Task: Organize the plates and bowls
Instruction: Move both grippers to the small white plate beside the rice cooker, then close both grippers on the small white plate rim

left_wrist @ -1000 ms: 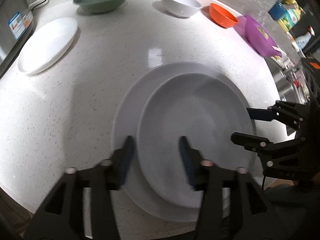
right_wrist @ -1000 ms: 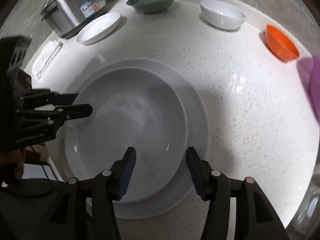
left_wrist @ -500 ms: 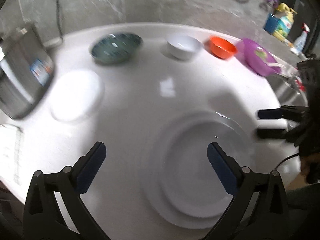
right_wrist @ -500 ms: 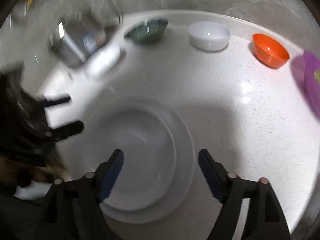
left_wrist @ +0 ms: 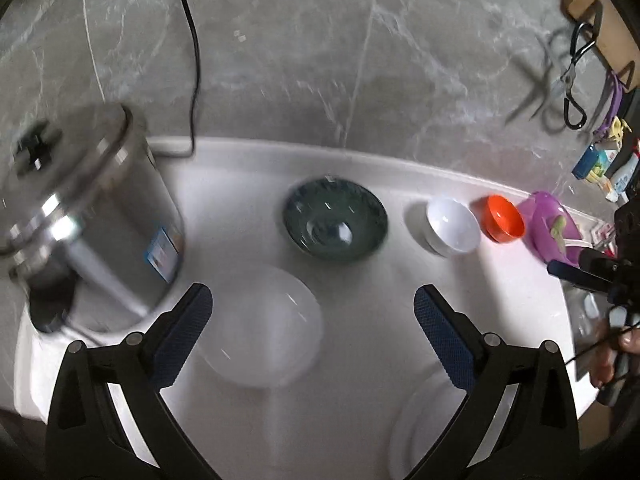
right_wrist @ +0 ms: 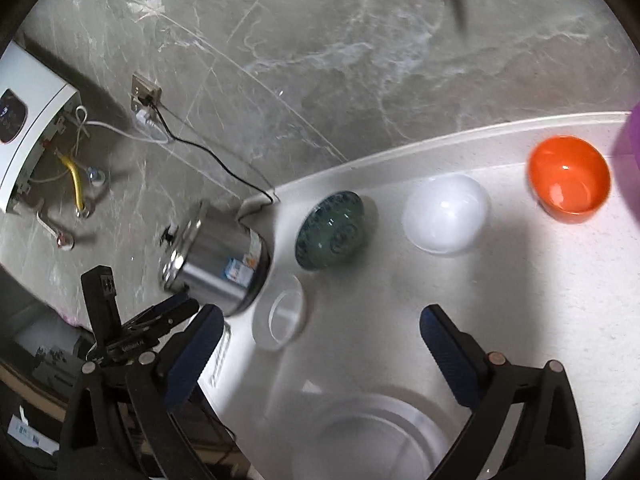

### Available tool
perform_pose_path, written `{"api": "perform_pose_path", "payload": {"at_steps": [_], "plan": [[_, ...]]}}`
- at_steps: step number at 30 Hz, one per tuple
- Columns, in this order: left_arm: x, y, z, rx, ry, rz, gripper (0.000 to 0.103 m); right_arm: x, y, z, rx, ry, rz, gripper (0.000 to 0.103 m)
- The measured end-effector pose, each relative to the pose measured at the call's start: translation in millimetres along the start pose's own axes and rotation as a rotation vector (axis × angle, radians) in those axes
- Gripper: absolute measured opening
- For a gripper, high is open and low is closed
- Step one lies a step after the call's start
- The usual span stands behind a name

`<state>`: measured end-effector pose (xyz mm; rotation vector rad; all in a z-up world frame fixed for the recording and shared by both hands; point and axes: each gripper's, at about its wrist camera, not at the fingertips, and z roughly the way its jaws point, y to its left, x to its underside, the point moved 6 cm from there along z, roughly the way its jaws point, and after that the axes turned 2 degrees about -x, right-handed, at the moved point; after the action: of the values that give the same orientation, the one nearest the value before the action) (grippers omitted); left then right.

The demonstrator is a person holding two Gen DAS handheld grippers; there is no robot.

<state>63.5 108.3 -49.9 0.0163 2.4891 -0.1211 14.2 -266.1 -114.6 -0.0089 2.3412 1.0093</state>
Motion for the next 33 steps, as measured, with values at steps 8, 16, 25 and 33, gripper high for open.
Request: {"api": "perform_pose_path", "payload": {"at_steps": [8, 16, 25, 33], "plan": [[38.2, 65.0, 25.7, 0.016, 0.089, 0.016, 0.102, 2.9, 38.5, 51.5, 0.004, 0.011, 0.025, 0.101], [96.1, 116.4, 57.2, 0.056, 0.159, -0.105, 0.101, 15.7, 60.3, 127.2, 0.008, 0.113, 0.010, 0.090], [111.7, 136.2, 114.6, 0.160, 0.224, -0.186, 0.075, 43.2, 34.3, 231.5, 0.057, 0.301, 0.062, 0.060], [104.5, 138.4, 149.1, 0.189, 0.269, -0.148, 0.060, 52.1, 19.7, 275.6, 0.054, 0.397, 0.060, 0.050]]}}
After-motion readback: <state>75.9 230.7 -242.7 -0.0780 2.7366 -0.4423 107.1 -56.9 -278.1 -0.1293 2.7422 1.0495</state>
